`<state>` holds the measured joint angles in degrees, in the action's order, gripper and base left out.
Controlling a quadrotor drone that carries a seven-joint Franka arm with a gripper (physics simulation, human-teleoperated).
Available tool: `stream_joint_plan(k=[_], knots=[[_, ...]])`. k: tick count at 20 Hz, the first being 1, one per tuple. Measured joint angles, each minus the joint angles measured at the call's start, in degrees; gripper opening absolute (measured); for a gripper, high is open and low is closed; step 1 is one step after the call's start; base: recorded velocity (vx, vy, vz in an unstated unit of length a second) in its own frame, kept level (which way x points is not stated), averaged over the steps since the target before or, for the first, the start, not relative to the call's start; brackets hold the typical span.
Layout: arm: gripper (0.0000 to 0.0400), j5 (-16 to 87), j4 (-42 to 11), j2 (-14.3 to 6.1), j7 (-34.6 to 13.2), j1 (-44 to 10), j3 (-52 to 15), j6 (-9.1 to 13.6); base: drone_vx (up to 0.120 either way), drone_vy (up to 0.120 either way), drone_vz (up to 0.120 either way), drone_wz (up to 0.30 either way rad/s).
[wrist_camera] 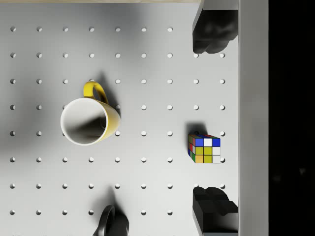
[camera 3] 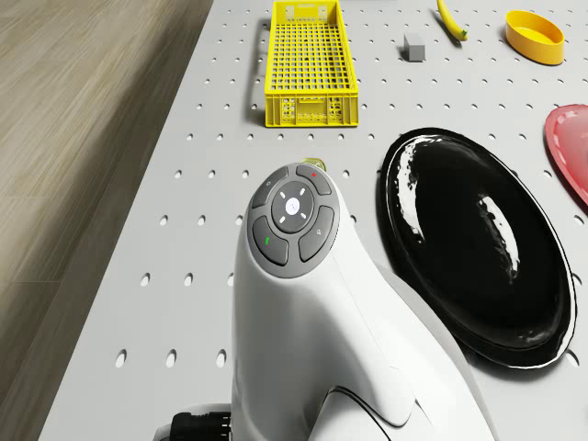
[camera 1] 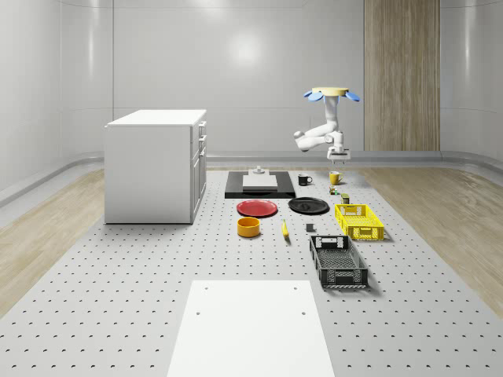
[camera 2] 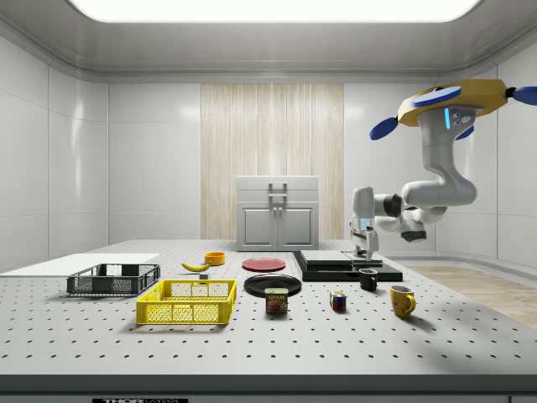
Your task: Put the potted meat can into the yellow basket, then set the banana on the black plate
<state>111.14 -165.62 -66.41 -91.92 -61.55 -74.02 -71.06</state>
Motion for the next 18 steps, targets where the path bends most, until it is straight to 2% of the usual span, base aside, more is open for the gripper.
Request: stream_joint_plan(k=[12,18], knots=[[0.0400,-1.70,0.23,-3.29,-1.03,-1.10,-1.00,-3.00,0.120,0.000,-0.120,0.000],[0.0400,-2.47,0.33,-4.81,-1.47,-1.56,-1.42,-4.40,0.120,0.000,-0.013,0.000]])
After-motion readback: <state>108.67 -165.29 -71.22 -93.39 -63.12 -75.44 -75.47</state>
